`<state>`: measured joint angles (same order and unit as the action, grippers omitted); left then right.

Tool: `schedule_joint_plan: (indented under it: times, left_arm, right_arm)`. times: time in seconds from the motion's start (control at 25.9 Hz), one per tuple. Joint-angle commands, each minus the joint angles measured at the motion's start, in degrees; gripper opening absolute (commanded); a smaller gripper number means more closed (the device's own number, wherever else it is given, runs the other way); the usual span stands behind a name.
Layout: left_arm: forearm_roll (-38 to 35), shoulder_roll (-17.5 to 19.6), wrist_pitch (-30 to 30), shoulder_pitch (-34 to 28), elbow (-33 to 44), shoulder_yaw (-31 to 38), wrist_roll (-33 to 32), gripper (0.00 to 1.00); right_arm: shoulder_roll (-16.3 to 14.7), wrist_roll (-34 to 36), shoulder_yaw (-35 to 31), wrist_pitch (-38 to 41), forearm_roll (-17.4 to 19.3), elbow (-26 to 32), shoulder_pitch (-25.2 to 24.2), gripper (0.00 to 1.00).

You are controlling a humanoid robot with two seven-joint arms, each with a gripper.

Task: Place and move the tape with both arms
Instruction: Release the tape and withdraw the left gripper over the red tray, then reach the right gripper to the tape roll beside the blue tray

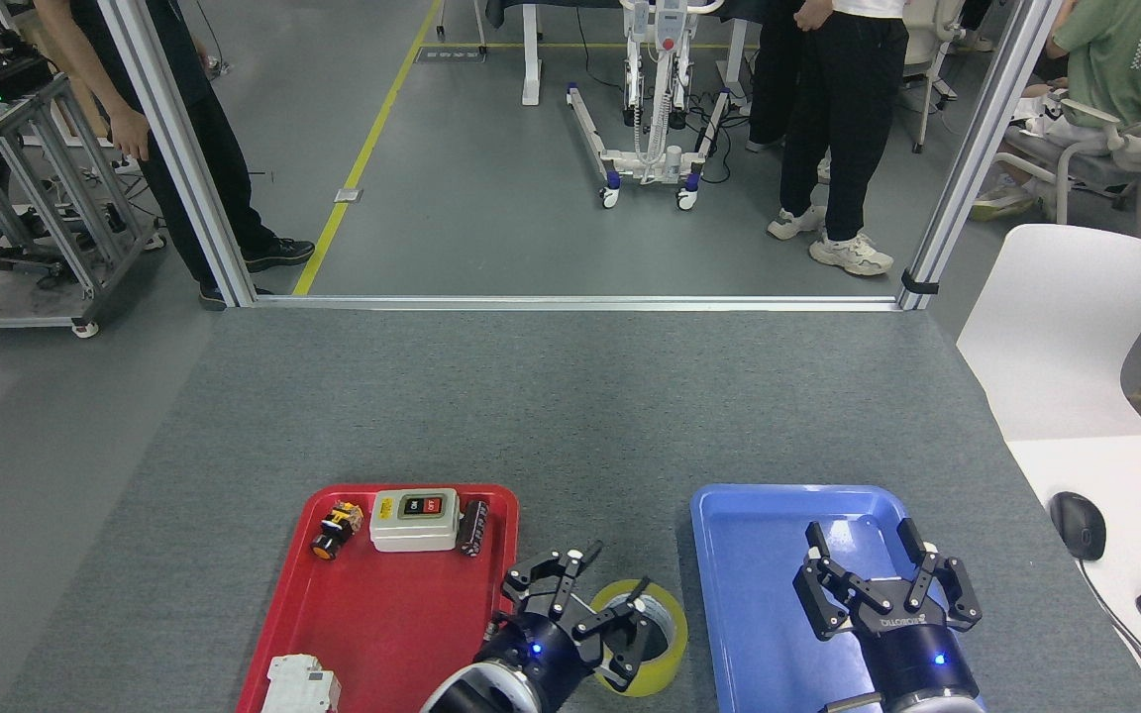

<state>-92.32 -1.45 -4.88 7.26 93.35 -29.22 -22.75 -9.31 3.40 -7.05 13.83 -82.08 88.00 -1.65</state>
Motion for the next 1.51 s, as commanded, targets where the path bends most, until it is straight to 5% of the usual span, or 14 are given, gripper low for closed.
schedule_joint_plan:
  times: [0.0, 0.35, 0.58, 1.04, 1.2, 1.47]
  left_arm:
    - [0.1, -0.1, 0.5, -0.8, 0.5, 8.7, 1.5, 0.96]
    - [10.5, -0.3, 1.2, -0.8, 0.2, 26.4, 10.6, 0.96]
    - [10.5, -0.7, 9.9, -0.7, -1.2, 27.0, 13.4, 0.96]
    - [10.8, -4.1, 10.1, -0.8, -0.7, 26.9, 16.2, 0.98]
    - [11.6, -3.2, 8.0, -0.8, -1.0, 27.0, 15.9, 0.98]
    - [11.8, -3.8, 6.6, -4.3, -0.5, 26.7, 16.2, 0.99]
  right_arm:
    - [0.3, -2.5, 3.9, 1.9, -0.1, -1.1, -0.2, 1.0]
    - [3.9, -10.7, 15.8, -4.2, -0.2, -6.7, 3.9, 1.0]
    - [5.1, -15.4, 19.8, -7.3, -2.4, -12.6, 7.3, 0.97]
    - [4.9, -21.9, 20.5, -6.2, -2.6, -14.0, 8.3, 0.96]
    - [4.9, -22.6, 20.8, -6.0, -2.6, -14.2, 8.4, 0.78]
    - [4.6, -25.3, 20.8, -3.5, -2.8, -14.1, 8.4, 0.16]
